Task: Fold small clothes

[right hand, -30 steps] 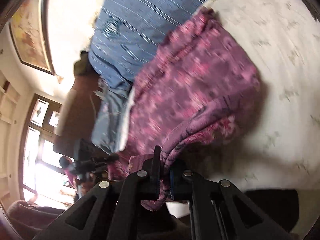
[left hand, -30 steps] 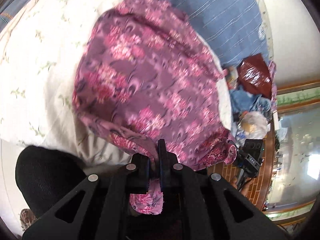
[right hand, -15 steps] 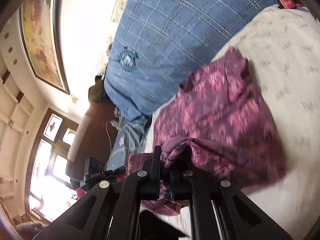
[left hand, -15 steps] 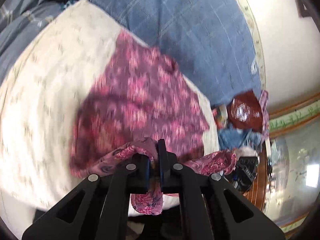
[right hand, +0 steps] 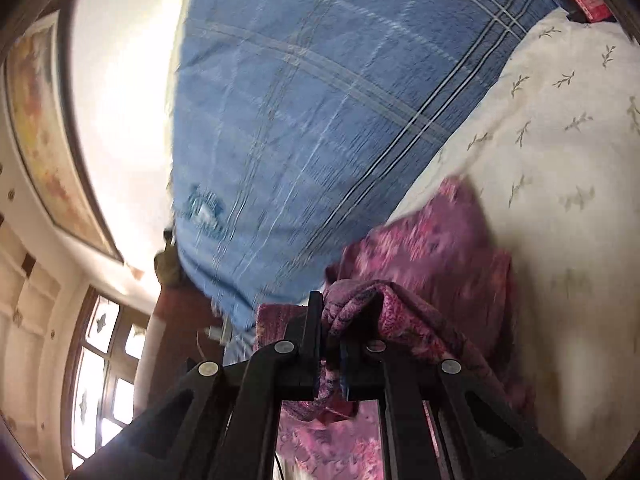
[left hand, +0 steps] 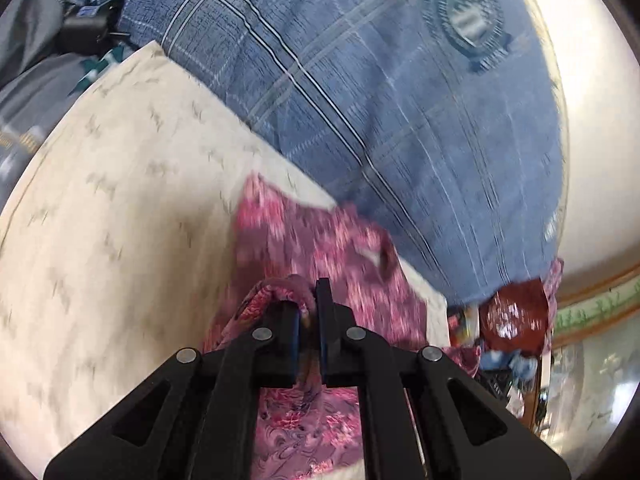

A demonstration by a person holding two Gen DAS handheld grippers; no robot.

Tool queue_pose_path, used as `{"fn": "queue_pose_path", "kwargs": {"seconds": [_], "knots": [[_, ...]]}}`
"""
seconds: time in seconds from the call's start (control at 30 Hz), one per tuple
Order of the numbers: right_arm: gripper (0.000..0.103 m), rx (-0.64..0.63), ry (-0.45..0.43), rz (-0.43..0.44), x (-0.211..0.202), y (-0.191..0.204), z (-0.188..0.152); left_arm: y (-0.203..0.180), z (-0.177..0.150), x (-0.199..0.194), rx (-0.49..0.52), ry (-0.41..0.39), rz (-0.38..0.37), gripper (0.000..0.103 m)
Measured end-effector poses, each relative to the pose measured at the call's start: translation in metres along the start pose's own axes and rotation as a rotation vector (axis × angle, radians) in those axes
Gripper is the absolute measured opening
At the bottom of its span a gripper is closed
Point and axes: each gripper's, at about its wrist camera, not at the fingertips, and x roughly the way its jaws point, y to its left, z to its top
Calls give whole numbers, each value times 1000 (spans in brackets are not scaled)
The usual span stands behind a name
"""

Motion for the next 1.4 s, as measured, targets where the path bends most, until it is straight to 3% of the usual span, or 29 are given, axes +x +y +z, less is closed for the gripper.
{"fn": "queue_pose_path", "kwargs": {"seconds": [0.1,0.23,0.33,0.4,0.47,0.5,0.63,0.7,0.83,0.93,0.97,1.07,1.17,1.27,1.4], "knots": [[6,68,-46,-3,13,-23,21,10,25,25,-45,11,17,5],[10,180,-57,-95,29,-56,36,26,47,58,-94,68,56,5],[11,187,-56,-79,29,-60,37,43,53,63,-194,130,-45,10],[14,166,-67,-72,23,-57,37,45,56,50,-212,116,-112,35],[23,187,-55,-66,20,-57,37,44,54,35,-208,82,-116,55],[25,188,-46,-60,18,-56,37,40,51,26,-182,63,-99,58],[36,129,-32,-20,5,-40,35,25,36,14,-71,108,-103,60],[42,108,16,-13,7,-34,33,16,22,21,-7,163,-68,64],[45,57,135,-62,31,-23,26,8,5,44,37,237,-25,64],[44,88,173,-67,56,-26,34,-4,19,56,32,208,0,63],[44,93,157,-76,61,-25,40,-9,34,56,7,164,2,63],[45,93,14,-20,63,-17,64,-7,67,45,-88,44,-34,63],[46,97,-51,-58,54,-17,78,4,92,23,-133,-37,-21,63],[51,22,-28,-175,45,-16,77,20,99,5,-95,-50,12,63],[51,-28,14,-297,40,-27,65,40,85,15,-80,46,46,63]]}}
